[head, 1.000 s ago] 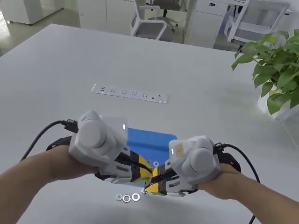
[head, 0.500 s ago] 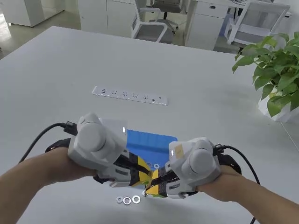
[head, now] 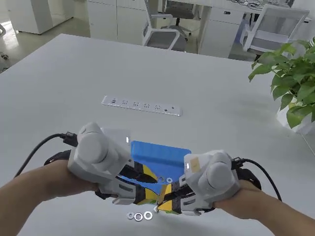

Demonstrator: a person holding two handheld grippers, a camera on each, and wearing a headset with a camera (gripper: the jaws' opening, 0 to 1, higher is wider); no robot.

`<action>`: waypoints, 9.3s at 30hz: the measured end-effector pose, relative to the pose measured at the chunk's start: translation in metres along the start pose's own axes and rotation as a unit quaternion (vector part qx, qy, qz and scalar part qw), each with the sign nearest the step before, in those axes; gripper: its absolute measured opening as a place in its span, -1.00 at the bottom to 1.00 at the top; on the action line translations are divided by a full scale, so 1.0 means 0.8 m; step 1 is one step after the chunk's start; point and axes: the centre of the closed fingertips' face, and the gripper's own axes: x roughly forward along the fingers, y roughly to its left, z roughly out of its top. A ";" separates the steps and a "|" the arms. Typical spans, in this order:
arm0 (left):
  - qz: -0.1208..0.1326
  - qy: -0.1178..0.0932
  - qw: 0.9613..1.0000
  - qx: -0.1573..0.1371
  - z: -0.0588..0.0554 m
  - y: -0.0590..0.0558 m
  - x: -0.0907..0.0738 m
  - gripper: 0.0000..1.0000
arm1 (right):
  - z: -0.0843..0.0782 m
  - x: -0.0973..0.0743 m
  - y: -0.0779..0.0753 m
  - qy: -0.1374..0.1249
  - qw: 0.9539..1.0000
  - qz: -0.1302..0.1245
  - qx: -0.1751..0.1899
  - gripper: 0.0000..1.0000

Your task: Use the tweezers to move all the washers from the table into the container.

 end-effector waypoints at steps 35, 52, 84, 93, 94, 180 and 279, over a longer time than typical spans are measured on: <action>0.055 -0.037 0.994 -0.084 -0.015 -0.005 -0.043 0.59 | 0.035 -0.058 -0.013 -0.012 1.000 -0.013 -0.008 -0.82; 0.062 -0.062 0.991 -0.098 -0.015 -0.006 -0.050 0.98 | 0.034 -0.075 -0.051 -0.021 0.999 -0.036 -0.013 -0.82; 0.076 -0.075 0.988 -0.109 -0.006 0.009 -0.056 0.98 | -0.007 -0.047 -0.105 -0.008 0.998 -0.066 -0.009 -0.82; 0.075 -0.078 0.988 -0.108 -0.001 0.019 -0.053 0.98 | -0.017 -0.035 -0.111 -0.003 0.998 -0.062 -0.007 -0.82; 0.075 -0.077 0.988 -0.107 -0.001 0.021 -0.053 0.98 | -0.017 -0.034 -0.111 -0.003 0.998 -0.061 -0.006 -0.82; 0.014 -0.025 0.997 0.072 0.057 0.096 0.054 -0.90 | -0.027 -0.041 -0.115 0.010 0.997 -0.078 -0.002 -0.50; -0.016 -0.010 0.999 0.033 0.010 -0.020 -0.009 -0.90 | -0.039 -0.095 0.032 -0.045 0.973 -0.143 0.176 1.00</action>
